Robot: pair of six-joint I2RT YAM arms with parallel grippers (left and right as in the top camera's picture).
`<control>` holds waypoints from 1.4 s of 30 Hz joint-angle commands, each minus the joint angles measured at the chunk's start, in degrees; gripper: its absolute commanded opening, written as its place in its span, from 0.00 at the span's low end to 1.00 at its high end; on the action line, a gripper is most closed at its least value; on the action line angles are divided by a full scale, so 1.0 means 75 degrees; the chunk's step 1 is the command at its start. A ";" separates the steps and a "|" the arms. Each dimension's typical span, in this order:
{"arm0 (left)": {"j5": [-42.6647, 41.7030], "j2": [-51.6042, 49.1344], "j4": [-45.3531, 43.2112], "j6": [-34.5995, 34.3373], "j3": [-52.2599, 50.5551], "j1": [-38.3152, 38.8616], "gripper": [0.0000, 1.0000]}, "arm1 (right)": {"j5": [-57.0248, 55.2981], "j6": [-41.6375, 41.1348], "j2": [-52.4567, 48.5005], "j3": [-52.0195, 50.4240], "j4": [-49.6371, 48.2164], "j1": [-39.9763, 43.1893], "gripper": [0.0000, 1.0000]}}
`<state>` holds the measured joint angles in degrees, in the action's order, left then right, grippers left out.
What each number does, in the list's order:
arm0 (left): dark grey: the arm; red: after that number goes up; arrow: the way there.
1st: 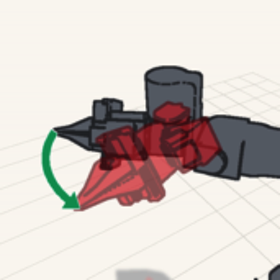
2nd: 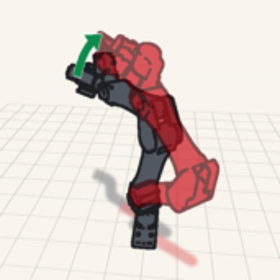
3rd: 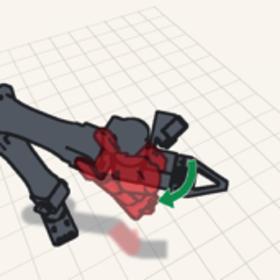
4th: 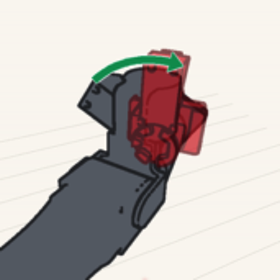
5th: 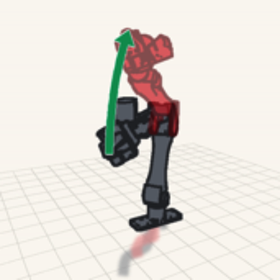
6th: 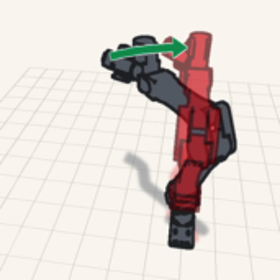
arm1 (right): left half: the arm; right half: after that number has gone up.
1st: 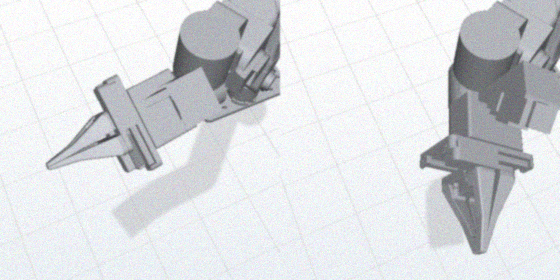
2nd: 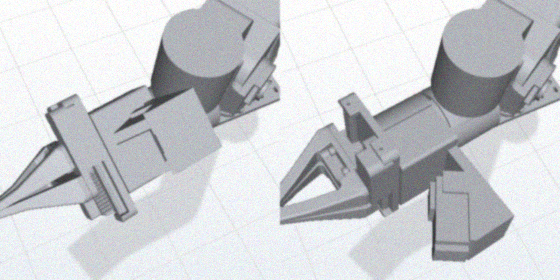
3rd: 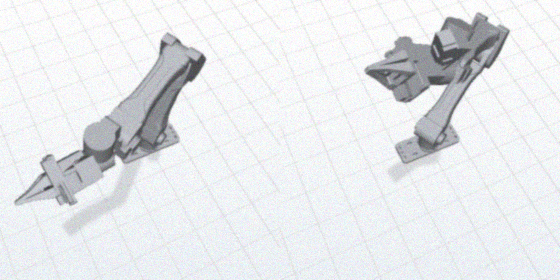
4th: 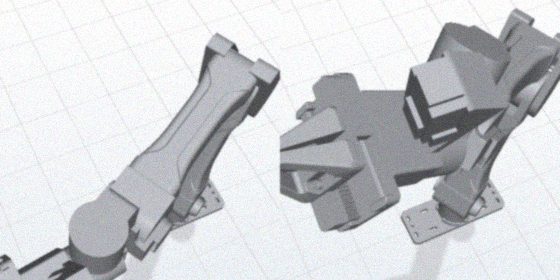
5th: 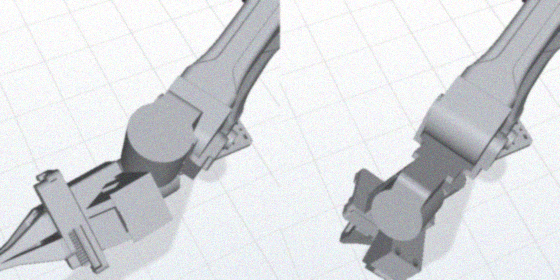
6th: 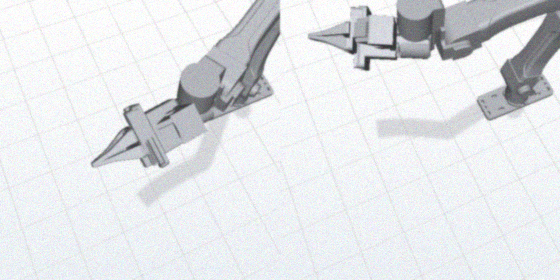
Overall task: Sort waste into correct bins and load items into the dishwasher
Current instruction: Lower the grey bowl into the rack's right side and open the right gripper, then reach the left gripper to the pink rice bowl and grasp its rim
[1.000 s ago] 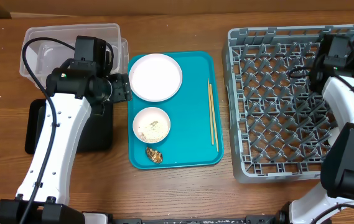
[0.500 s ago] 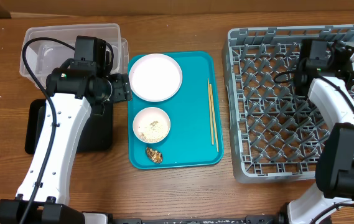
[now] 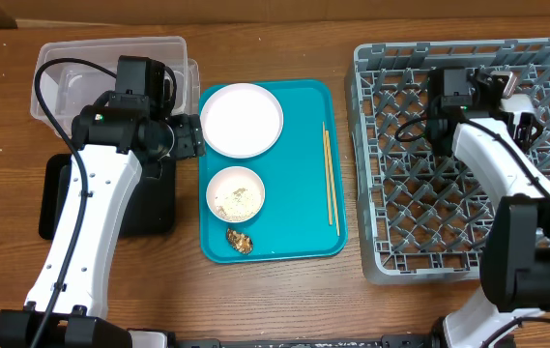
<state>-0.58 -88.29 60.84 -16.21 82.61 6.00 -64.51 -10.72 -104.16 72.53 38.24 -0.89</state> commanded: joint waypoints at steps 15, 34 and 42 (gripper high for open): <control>0.0079 -0.0026 0.0012 -0.0064 0.0050 0.0399 0.82 | 0.7586 0.0090 0.4164 -0.0006 0.1955 0.0026 1.00; -0.0067 -0.1550 0.0568 -0.0017 -0.0044 0.2949 0.81 | 0.9020 0.0029 0.4526 -0.0009 0.3841 0.0787 1.00; -0.0067 -0.2602 0.0574 -0.0020 -0.0044 0.3401 0.80 | 0.9020 0.0029 0.4517 -0.0009 0.3870 0.0787 1.00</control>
<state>-0.86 -104.53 65.06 -16.36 82.54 31.14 2.72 -10.46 -70.04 72.44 67.26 4.84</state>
